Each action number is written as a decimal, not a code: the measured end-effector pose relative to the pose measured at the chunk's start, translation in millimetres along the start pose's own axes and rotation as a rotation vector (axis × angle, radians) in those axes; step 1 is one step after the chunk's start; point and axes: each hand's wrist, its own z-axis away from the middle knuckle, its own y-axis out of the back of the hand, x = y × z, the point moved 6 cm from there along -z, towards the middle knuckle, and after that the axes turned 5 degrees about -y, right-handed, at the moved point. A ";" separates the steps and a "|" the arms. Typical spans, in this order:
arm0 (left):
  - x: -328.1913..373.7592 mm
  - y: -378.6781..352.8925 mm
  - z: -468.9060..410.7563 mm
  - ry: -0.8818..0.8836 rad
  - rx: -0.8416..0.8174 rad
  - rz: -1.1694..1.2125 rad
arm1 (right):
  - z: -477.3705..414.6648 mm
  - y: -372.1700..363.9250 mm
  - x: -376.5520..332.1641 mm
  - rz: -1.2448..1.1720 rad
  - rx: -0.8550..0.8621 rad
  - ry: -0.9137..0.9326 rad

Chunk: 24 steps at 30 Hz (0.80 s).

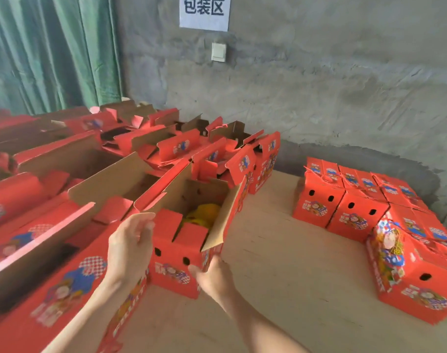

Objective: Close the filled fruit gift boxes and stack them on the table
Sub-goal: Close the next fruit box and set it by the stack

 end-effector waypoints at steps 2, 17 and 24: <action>-6.5 7.0 -1.3 0.035 -0.004 0.060 | -5.7 -9.0 -6.2 -0.044 0.010 -0.063; -18.8 -19.2 19.3 0.083 0.023 0.208 | 20.1 37.4 68.1 -0.164 0.261 -0.211; -16.6 -60.6 44.3 0.177 -0.040 0.290 | 68.2 127.5 170.8 -0.165 0.300 -0.277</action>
